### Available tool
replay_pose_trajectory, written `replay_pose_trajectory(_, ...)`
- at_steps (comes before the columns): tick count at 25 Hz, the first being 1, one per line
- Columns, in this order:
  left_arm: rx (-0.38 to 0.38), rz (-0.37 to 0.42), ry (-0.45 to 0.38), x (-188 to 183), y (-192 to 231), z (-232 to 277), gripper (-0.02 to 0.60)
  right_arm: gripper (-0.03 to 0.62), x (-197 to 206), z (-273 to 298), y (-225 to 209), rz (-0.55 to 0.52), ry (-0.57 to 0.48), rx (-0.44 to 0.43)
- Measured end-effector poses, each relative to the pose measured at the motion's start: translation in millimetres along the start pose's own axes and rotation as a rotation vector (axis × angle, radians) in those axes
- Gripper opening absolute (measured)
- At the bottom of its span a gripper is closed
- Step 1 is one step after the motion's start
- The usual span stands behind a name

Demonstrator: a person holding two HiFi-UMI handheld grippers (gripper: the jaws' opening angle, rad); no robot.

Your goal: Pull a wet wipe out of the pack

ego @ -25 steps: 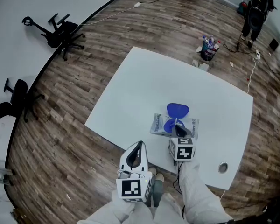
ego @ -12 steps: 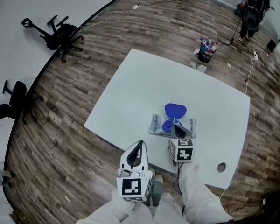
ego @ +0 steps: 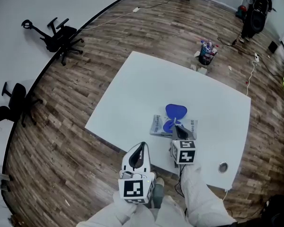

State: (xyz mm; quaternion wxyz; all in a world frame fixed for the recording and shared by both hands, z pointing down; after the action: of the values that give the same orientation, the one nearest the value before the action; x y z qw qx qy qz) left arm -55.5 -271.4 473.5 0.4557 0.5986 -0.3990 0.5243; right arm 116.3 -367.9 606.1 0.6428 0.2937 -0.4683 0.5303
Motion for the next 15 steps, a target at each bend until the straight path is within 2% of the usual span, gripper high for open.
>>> replay_pose_trajectory(15, -0.008, -0.014, -0.027, -7, -4, -9, 0.000, 0.011, -17, -13, -2, -0.012, -0.049, 0.020)
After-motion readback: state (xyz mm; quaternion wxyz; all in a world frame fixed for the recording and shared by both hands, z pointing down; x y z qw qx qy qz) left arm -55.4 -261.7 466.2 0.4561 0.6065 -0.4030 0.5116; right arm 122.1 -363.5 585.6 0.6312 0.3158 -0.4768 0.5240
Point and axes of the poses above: the fingertips, and each gripper's own axes: z forward along the fingers, y to its left, x out of its underside, the point moved 6 cm from there along -z, backward along the fingers, and after that the axes turned 12 degrees about -y, right-handed, at the moved point
